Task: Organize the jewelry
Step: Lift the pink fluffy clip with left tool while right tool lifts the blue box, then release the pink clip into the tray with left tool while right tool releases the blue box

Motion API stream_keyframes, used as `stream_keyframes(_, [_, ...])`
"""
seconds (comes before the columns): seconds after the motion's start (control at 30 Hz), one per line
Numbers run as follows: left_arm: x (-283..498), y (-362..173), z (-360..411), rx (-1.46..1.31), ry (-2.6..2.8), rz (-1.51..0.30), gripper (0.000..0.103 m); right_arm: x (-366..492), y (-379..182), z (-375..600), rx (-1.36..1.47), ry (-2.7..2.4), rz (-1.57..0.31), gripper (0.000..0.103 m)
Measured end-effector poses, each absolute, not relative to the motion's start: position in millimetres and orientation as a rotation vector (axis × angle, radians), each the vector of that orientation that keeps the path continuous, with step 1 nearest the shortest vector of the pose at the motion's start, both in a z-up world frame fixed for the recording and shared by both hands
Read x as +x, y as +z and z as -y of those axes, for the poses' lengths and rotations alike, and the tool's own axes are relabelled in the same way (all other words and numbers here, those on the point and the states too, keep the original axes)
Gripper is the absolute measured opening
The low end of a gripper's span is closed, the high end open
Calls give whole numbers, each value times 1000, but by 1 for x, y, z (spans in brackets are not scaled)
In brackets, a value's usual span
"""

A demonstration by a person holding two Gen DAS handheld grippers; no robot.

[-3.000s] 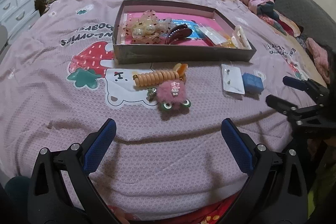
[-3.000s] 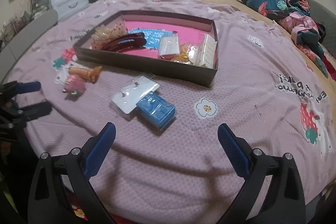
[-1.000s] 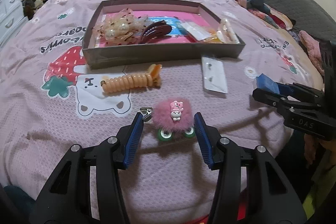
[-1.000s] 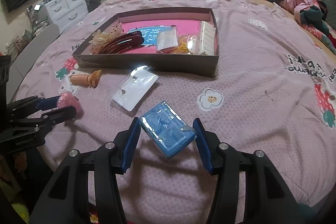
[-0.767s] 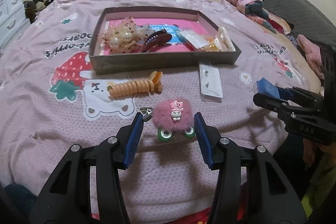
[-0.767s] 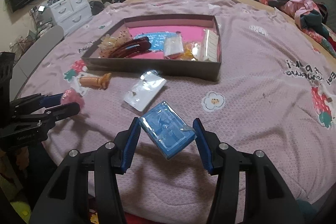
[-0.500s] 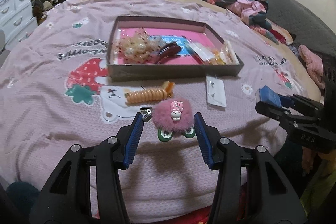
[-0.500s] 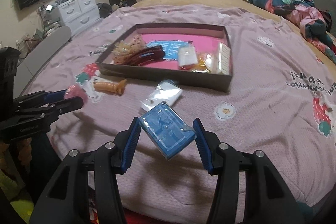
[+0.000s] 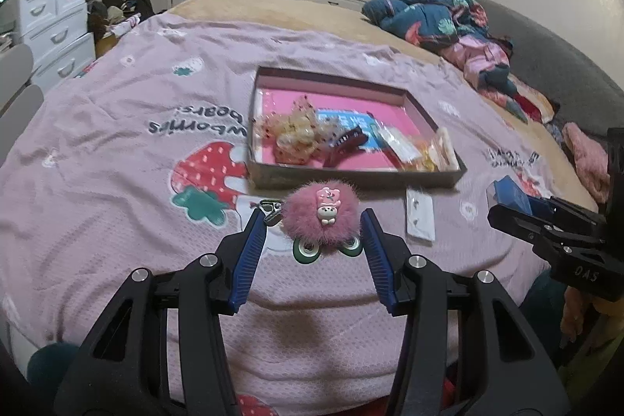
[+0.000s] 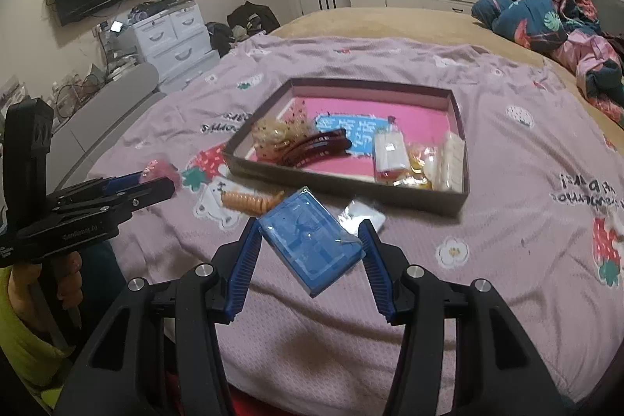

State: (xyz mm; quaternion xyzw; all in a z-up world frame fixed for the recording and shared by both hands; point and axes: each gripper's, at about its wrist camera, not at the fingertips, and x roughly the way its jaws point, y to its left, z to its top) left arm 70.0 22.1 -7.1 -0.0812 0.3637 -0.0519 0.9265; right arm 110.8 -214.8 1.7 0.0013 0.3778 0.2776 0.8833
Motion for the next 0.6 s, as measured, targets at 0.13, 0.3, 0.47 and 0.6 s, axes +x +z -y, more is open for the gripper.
stream_keyframes(0.13, [73, 1, -28, -174, -95, -728, 41, 116, 8, 216, 18, 578, -773, 50])
stream_keyframes(0.3, [79, 14, -29, -179, -90, -702, 42, 124, 18, 223, 31, 560, -753, 50])
stream_keyframes(0.47, [89, 27, -27, -181, -100, -681, 42, 132, 31, 233, 42, 536, -716, 50])
stream_keyframes(0.6, [98, 37, -20, -163, -111, -664, 42, 140, 41, 241, 47, 515, -690, 50])
